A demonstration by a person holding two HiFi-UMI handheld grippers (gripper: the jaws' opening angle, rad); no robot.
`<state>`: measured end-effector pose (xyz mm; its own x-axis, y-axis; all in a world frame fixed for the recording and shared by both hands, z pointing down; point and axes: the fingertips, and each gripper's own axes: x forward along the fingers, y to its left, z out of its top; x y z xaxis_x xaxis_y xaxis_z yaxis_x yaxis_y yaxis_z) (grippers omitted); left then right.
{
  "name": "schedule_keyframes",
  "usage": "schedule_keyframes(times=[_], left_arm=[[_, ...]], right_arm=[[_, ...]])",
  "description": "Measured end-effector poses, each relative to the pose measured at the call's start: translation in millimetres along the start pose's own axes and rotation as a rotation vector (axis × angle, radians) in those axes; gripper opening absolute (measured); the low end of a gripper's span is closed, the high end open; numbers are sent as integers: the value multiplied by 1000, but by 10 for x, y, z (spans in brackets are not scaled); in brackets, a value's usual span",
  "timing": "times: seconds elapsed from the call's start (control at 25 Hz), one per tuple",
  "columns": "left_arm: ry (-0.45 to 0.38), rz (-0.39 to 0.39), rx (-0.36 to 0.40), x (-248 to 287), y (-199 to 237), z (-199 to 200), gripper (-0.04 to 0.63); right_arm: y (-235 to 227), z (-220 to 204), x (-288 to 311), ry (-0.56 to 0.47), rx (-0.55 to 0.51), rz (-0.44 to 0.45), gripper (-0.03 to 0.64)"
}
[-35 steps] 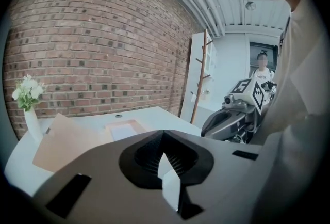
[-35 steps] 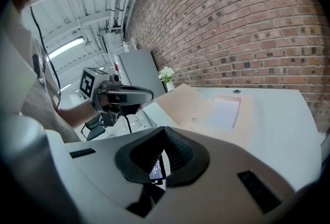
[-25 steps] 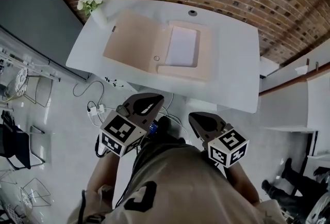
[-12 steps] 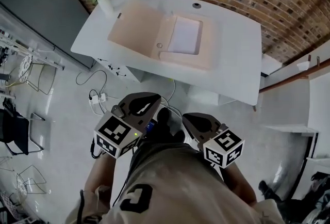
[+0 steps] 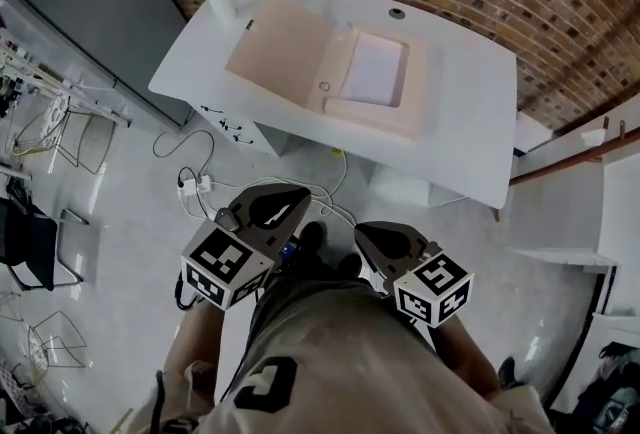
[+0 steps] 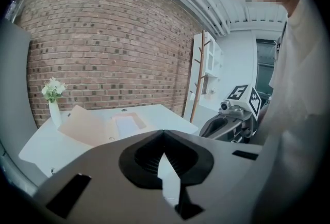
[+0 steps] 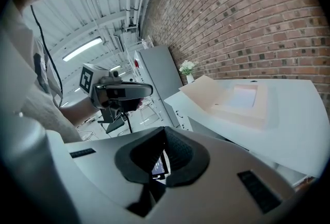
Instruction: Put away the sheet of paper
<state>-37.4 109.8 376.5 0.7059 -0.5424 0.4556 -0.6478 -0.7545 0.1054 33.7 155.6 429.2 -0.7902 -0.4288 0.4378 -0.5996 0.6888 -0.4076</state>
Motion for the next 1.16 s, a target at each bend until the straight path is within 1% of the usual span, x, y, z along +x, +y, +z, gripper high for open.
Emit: schedule_keyframes(times=[0.08,0.2,0.28,0.56,0.92,1.16], left_arm=[[17,-10,-1,-12,50,-38,14],[-3,-20,11,-35,185,-30,14],[-18,-28,5,-44,292,-21,14],[-39,-62,7,-22,625,34,14],[-38,-85,1,-21,1069,17,14],[-29,-98,11,-16,1321,-33,14]], right_arm=[[-4,27,76,7,11,2,21],[-8,89,206,21,6,-11,21],[-28,145,282,30,2,-28,21],[-105,350,513,44,-18,-77,21],[-155,552,895,63,-22,-105,21],[-172,643,1139,67,-13,-120,21]])
